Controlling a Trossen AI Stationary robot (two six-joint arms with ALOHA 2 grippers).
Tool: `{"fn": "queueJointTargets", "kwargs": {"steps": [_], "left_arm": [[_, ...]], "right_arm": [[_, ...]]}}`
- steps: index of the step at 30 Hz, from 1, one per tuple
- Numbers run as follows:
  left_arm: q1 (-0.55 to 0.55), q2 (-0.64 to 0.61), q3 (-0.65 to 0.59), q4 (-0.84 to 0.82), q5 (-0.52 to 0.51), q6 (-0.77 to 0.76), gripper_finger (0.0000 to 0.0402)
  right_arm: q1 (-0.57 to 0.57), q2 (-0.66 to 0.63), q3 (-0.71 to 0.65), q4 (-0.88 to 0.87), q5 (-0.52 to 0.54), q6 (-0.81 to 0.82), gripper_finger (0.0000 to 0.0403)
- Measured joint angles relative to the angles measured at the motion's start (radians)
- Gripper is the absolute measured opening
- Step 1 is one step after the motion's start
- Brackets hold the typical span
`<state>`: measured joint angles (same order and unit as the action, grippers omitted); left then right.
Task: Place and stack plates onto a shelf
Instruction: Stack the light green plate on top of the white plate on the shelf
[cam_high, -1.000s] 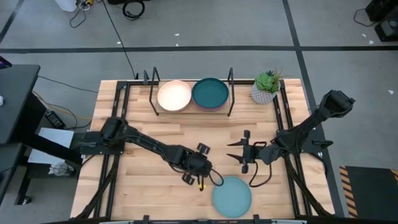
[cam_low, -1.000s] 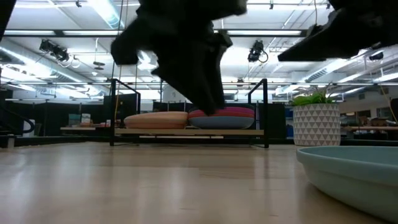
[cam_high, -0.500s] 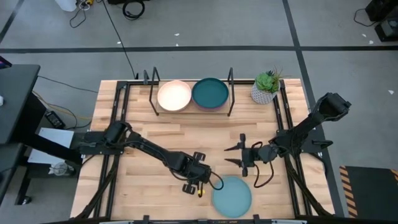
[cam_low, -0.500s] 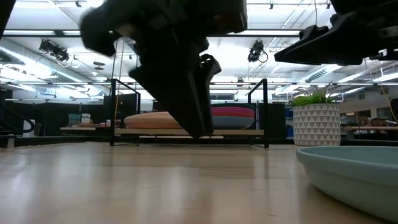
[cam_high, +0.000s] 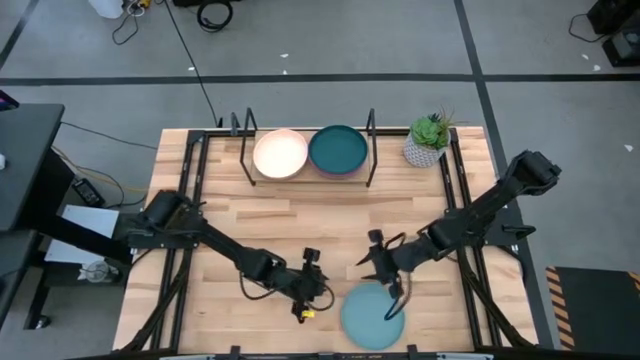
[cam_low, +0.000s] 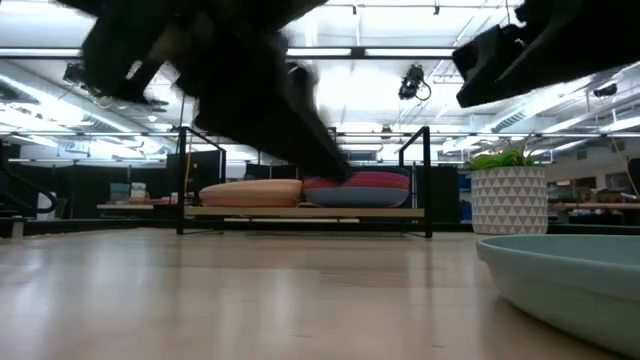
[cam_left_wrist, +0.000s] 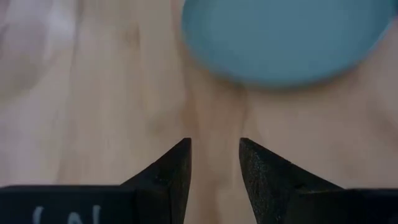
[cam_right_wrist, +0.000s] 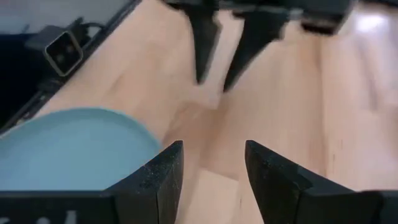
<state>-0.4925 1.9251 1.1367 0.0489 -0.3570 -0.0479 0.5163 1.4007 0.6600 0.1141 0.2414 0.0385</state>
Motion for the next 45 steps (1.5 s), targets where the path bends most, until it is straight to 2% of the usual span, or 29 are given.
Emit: {"fn": "queueJointTargets", "kwargs": {"steps": [4,6,10,16,19,21,23,28,39,45], "left_arm": [[-0.005,-0.005,-0.066,0.159,-0.037,-0.024,0.0141],[0.001,-0.008,-0.075,0.187,-0.055,-0.035,0.0141],[0.015,-0.009,-0.078,0.211,-0.086,-0.072,0.0141],[0.009,0.008,-0.082,0.248,-0.101,-0.109,0.0141],[0.003,0.042,-0.085,0.276,-0.118,-0.124,0.0141],[-0.004,0.043,-0.094,0.278,-0.149,-0.094,0.0141],[-0.002,0.037,-0.092,0.319,-0.159,-0.079,0.0141],[-0.001,0.019,-0.091,0.343,-0.206,-0.067,0.0141],[-0.004,0.022,-0.092,0.346,-0.253,-0.019,0.0141],[-0.007,0.022,-0.092,0.348,-0.265,-0.009,0.0141]], "right_arm": [[0.014,0.031,0.079,-0.163,-0.031,0.068,0.0185],[0.028,0.042,0.095,-0.22,-0.035,0.091,0.0192],[0.064,0.087,0.136,-0.307,-0.09,0.102,0.0213],[0.09,0.152,0.275,-0.475,-0.119,0.262,0.0259],[0.104,0.186,0.326,-0.561,-0.111,0.265,0.0281],[0.105,0.217,0.365,-0.556,-0.112,0.254,0.029],[0.113,0.231,0.401,-0.637,-0.127,0.253,0.0294],[0.137,0.263,0.46,-0.699,-0.156,0.256,0.029],[0.132,0.269,0.461,-0.745,-0.133,0.174,0.0285],[0.123,0.27,0.461,-0.697,-0.134,0.189,0.0286]]}}
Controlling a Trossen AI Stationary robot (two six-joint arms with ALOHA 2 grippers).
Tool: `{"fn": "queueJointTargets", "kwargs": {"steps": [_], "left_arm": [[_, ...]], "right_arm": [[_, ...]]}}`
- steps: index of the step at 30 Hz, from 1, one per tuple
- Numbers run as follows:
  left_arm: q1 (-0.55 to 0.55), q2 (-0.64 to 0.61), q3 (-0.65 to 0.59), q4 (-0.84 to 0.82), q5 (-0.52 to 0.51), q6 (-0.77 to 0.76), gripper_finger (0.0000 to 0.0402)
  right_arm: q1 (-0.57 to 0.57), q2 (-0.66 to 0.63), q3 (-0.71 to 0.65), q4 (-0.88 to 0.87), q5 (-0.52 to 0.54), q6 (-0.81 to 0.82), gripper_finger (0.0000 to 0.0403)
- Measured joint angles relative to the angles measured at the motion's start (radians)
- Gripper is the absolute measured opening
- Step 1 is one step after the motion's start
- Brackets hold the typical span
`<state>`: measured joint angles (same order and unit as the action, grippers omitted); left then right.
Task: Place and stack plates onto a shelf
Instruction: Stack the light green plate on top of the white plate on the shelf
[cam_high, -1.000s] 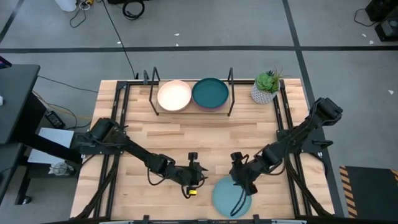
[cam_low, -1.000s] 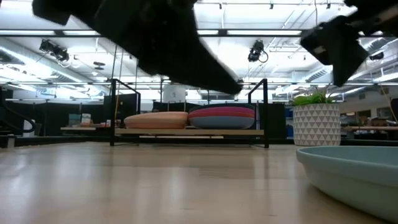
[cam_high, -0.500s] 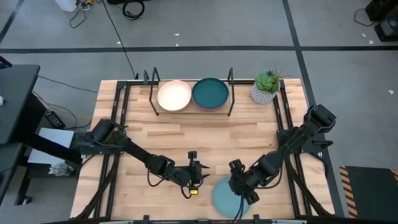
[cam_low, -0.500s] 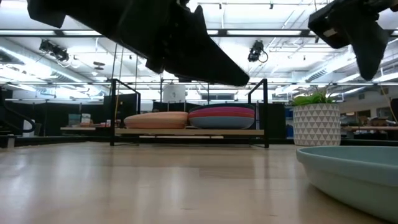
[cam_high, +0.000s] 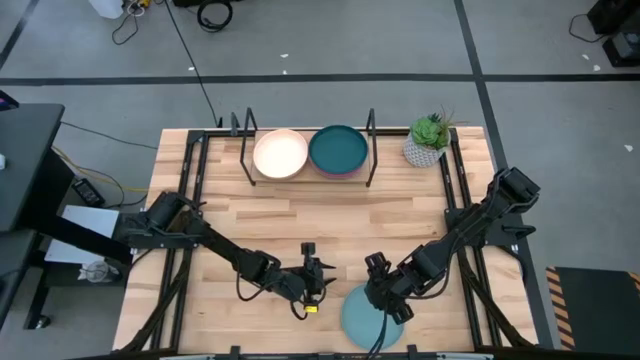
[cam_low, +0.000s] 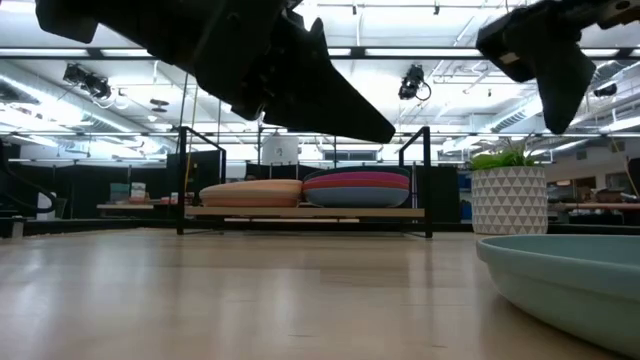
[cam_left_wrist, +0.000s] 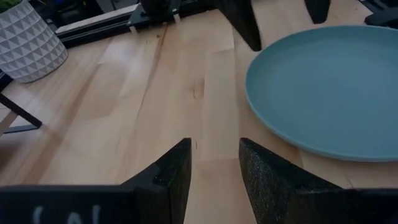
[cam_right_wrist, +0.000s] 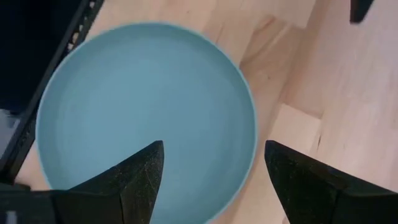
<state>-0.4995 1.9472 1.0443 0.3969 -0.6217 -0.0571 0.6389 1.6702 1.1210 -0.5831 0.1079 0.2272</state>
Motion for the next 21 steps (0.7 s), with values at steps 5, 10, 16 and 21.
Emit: {"fn": "queueJointTargets", "kwargs": {"steps": [5,10,16,21], "left_arm": [[0.0,0.0,0.0,-0.005,-0.008,0.002,0.0141],[0.0,0.0,0.0,-0.002,-0.011,-0.008,0.0141],[0.0,0.0,0.0,0.002,-0.013,0.002,0.0141],[-0.005,0.0,0.0,0.002,-0.014,0.001,0.0141]], "right_arm": [[0.003,0.068,-0.001,0.02,0.035,-0.044,0.0286],[-0.009,0.144,-0.001,-0.059,0.091,-0.048,0.0286],[-0.053,0.196,-0.001,-0.248,0.258,-0.048,0.0282],[-0.136,0.202,-0.001,-0.309,0.397,-0.048,0.0274]]}}
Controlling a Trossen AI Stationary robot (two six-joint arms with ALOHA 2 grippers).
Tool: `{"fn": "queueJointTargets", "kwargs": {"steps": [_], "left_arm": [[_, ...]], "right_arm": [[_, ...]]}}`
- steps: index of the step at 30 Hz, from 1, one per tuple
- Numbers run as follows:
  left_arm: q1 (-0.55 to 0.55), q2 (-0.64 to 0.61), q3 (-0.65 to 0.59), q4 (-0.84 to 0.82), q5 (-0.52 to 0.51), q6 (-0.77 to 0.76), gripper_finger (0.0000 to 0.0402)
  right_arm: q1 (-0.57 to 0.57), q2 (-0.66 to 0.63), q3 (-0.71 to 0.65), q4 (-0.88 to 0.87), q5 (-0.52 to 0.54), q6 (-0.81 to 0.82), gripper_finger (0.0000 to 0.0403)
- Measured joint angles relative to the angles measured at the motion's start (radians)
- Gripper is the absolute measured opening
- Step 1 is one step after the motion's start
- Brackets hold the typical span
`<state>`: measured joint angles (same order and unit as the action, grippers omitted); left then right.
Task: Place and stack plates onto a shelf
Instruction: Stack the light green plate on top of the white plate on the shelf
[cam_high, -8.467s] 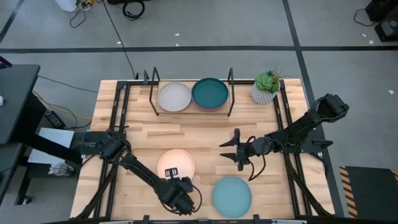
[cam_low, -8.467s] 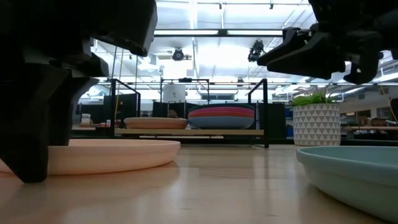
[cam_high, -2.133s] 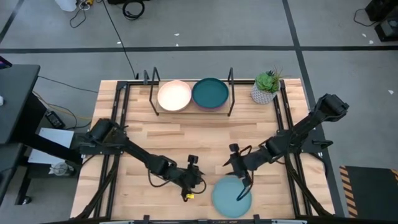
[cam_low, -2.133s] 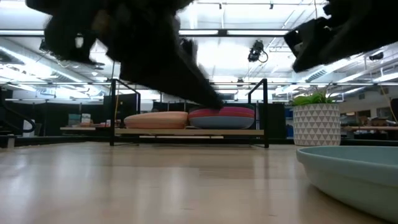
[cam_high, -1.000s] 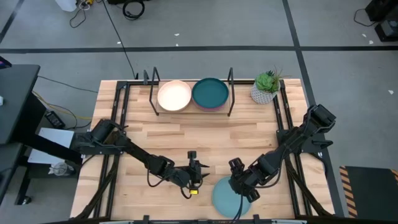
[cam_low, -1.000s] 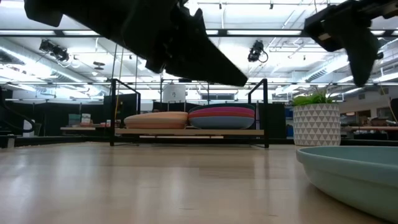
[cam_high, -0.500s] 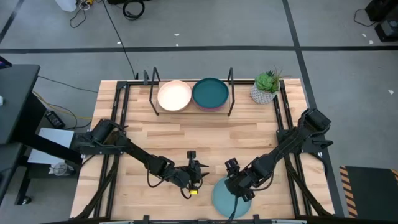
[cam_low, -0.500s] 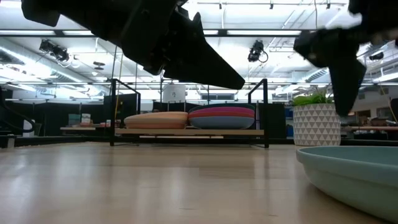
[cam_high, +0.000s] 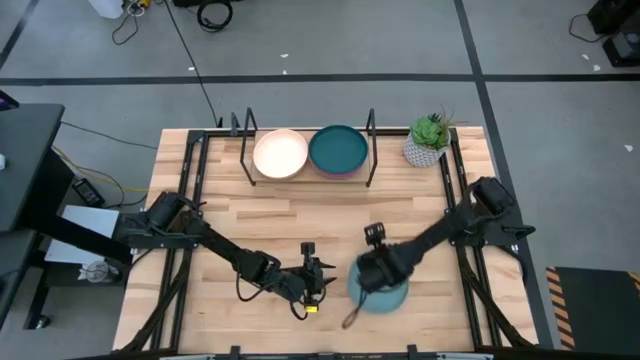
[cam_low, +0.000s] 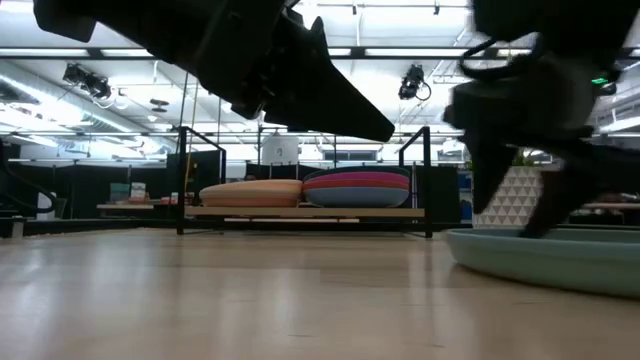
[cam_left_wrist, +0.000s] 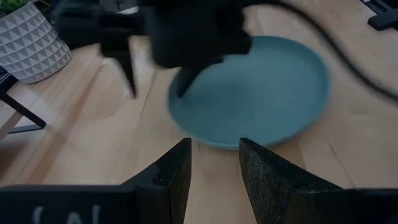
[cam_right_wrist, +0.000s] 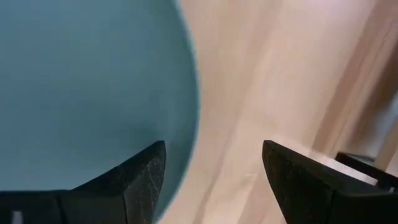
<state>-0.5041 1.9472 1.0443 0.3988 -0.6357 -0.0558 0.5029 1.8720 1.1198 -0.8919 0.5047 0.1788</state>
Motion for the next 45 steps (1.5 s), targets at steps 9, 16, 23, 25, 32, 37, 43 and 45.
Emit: {"fn": "queueJointTargets", "kwargs": {"steps": [9,16,23,25,32,37,43,45], "left_arm": [[-0.007,0.0,0.0,-0.003,0.0,0.015,0.0141],[-0.003,0.0,0.0,-0.004,0.0,0.069,0.0141],[0.036,0.0,0.0,-0.004,-0.001,0.095,0.0141],[0.051,0.0,0.0,-0.003,-0.001,0.117,0.0141],[0.095,0.0,0.0,-0.021,0.0,0.121,0.0141],[0.122,0.0,0.0,-0.053,0.0,0.105,0.0141],[0.128,0.0,0.001,0.021,0.062,0.171,0.0141],[0.121,0.0,0.001,0.018,0.161,0.206,0.0141]], "right_arm": [[-0.08,-0.092,0.092,-0.078,-0.131,0.021,0.027],[0.019,-0.117,0.093,-0.053,-0.341,0.076,0.027],[0.149,-0.117,0.093,-0.05,-0.409,0.149,0.027],[0.177,-0.117,0.093,-0.041,-0.379,0.151,0.027],[0.228,-0.117,0.068,-0.017,-0.334,0.135,0.0271],[0.239,-0.117,0.064,-0.044,-0.349,0.118,0.027],[0.263,-0.117,0.064,-0.049,-0.371,0.155,0.027],[0.273,-0.113,0.064,-0.048,-0.371,0.158,0.027]]}}
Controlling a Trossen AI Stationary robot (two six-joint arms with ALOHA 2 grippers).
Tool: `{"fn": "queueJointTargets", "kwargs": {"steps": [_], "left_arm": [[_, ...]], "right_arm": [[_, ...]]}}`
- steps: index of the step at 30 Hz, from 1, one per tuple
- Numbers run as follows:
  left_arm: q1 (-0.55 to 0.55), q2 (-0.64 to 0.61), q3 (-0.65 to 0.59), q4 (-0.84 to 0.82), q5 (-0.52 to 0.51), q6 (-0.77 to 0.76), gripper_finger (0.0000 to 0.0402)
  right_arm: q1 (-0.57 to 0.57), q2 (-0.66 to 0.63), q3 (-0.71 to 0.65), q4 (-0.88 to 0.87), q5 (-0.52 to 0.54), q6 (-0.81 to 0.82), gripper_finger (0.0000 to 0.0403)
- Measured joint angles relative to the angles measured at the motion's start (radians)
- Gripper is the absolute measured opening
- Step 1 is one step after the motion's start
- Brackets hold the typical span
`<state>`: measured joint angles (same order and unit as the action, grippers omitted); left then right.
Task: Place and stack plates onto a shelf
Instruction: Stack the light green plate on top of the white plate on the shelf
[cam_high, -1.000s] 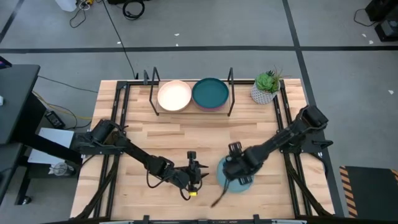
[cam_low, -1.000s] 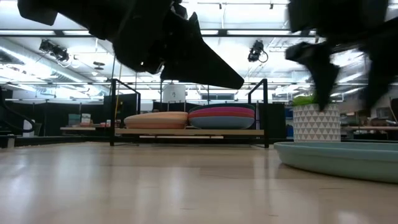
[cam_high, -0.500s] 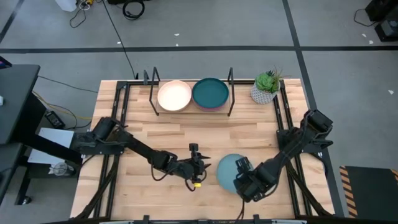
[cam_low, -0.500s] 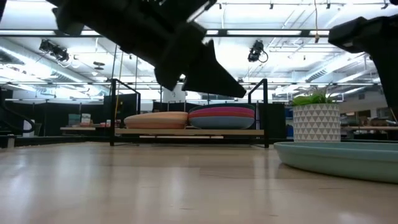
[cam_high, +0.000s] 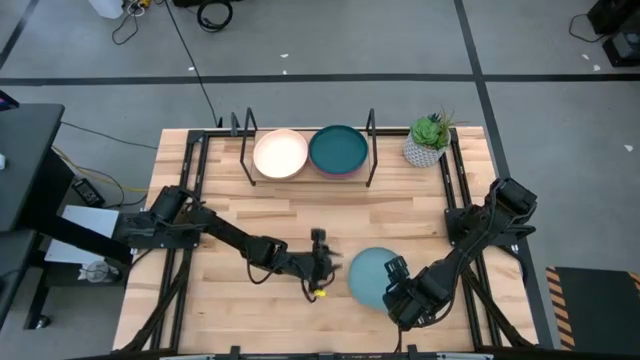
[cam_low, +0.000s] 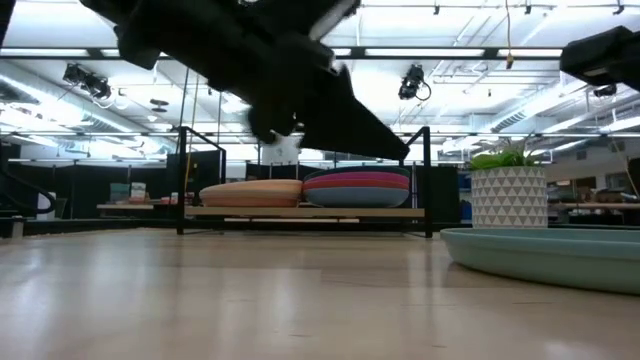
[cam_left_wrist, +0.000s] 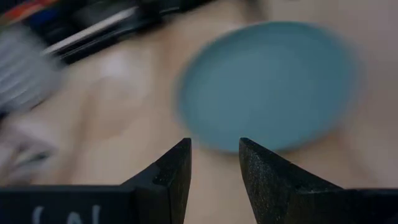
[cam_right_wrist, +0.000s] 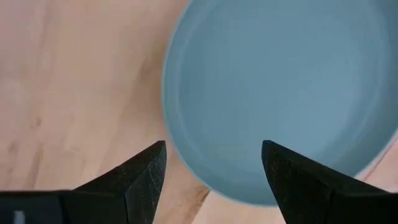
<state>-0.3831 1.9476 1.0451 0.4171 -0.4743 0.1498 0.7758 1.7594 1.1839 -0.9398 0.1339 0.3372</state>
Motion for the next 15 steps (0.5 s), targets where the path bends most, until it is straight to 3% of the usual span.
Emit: {"fn": "queueJointTargets", "kwargs": {"steps": [4,6,11,15], "left_arm": [[-0.014,0.0,0.0,0.016,0.275,0.174,0.0141],[-0.015,0.0,0.0,0.026,0.35,0.24,0.0141],[-0.007,0.013,0.006,0.06,0.315,0.301,0.0141],[0.024,0.054,0.08,-0.051,0.345,0.284,0.0141]], "right_arm": [[0.019,0.017,-0.031,0.028,-0.003,-0.008,0.0269],[0.022,0.021,-0.055,0.02,-0.025,-0.02,0.0267],[0.013,0.021,-0.064,-0.046,-0.033,-0.04,0.0263],[0.003,0.021,-0.066,-0.02,-0.05,-0.05,0.026]]}}
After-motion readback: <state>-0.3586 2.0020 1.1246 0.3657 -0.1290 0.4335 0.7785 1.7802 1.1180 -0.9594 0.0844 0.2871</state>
